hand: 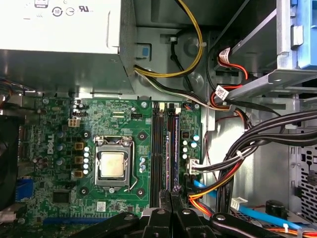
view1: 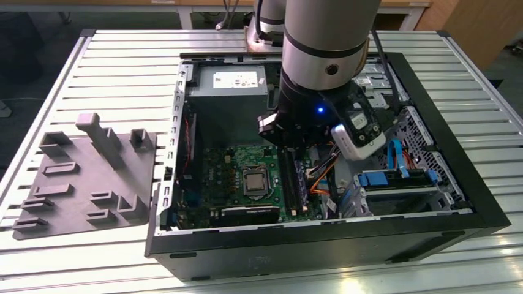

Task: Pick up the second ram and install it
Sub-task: 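Insert the second ram into the second slot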

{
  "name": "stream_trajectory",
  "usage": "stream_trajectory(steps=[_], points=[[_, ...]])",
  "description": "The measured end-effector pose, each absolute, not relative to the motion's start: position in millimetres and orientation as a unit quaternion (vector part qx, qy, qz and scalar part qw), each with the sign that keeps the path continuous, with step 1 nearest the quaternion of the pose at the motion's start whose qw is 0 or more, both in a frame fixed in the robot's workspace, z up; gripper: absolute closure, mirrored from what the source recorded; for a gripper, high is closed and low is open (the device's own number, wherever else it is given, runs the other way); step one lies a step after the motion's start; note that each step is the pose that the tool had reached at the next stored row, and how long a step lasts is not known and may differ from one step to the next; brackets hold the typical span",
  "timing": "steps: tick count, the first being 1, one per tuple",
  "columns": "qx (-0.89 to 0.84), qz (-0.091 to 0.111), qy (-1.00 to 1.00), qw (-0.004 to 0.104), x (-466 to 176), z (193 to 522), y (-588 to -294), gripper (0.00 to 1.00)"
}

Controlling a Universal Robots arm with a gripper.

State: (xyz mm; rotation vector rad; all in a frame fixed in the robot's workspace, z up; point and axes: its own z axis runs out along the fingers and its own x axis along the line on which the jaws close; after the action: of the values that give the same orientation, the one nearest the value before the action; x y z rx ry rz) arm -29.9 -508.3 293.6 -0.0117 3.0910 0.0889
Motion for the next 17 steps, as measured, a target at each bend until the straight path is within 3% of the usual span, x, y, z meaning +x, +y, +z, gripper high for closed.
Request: stream_trajectory(steps=[17], points=[[-0.001,0.029,0.999,0.025,-29.9,288.4,-506.3,0.88]])
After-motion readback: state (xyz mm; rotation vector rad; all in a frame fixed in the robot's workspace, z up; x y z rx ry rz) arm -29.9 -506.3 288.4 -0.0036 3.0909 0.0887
